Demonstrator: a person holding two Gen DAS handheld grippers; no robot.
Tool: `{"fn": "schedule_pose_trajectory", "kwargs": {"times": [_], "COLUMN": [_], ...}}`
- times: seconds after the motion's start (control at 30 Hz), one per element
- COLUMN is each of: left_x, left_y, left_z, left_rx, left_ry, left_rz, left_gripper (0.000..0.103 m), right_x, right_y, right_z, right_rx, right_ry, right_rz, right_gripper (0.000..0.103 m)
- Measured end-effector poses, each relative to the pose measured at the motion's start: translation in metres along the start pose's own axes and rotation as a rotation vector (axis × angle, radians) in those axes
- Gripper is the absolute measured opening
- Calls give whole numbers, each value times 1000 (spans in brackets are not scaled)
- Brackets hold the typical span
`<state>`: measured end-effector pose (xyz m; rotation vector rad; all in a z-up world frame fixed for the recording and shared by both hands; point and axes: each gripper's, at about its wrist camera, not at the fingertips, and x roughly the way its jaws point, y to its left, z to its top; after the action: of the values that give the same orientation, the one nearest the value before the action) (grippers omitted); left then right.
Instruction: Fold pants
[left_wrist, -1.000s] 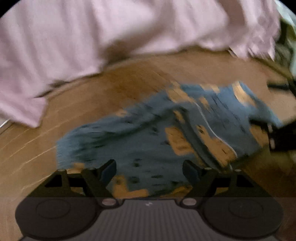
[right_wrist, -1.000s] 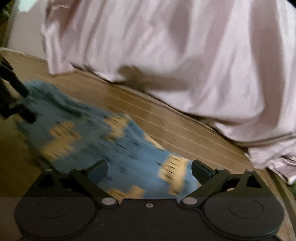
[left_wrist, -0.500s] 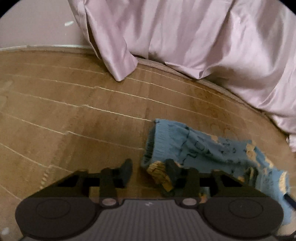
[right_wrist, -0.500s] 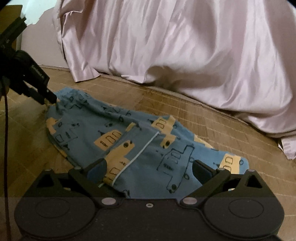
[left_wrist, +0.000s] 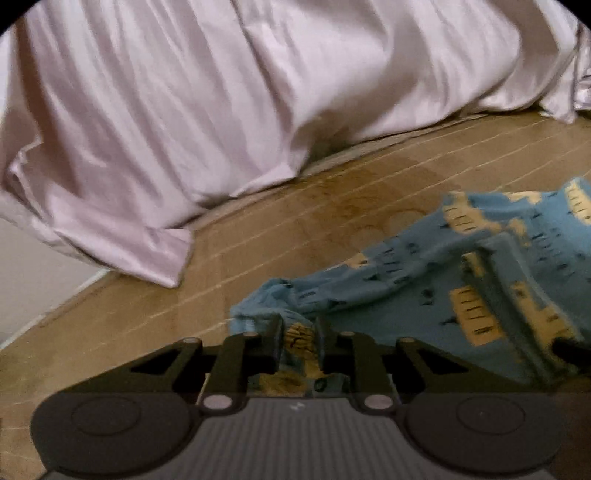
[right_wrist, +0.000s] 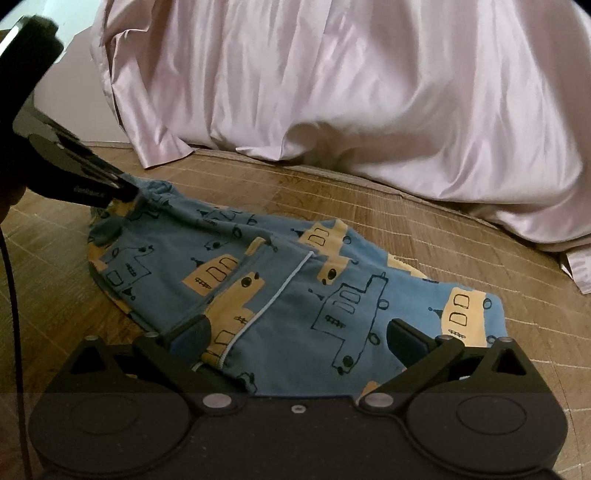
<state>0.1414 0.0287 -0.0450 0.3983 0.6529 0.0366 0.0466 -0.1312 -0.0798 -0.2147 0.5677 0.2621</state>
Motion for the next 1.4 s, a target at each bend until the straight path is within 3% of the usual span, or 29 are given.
{"fn": "schedule_pose_trajectory", "kwargs": {"times": [0.17,0.37,0.47,0.53,0.63,0.7,0.87,0.97,1.1,1.4], "left_x": [11,26,33,36,38,38,38,28,10,-27], "left_y": [25,63,72,82,86,83,82,80,64,41], "left_z": [-7,-21,-24,-30,-31,-27,-21,-14,1,38], "left_rx": [-114,-330,-389,-466,-456,-427,-455,-490,-416,-277], "left_ry": [69,147,199,213,218,209,223,226,174,74], "left_rz": [40,-80,-115,-132,-156,-194,-177,-132,-74,-143], "left_gripper": [28,33,57,62,55,35,20,17,15,15], "right_x": [0,0,0,1,1,1,1,2,2,-10], "right_y": [1,1,0,0,0,0,0,-1,-1,-19], "right_z": [0,0,0,0,0,0,1,0,1,9], "right_rx": [-10,-6,-6,-3,-1,-3,0,2,0,-10], "right_ry": [-4,-4,-3,-3,-2,-2,0,1,4,-20], "right_rz": [-4,-2,-1,1,1,1,4,9,10,10], "right_gripper": [101,101,101,101,101,101,101,101,101,100]}}
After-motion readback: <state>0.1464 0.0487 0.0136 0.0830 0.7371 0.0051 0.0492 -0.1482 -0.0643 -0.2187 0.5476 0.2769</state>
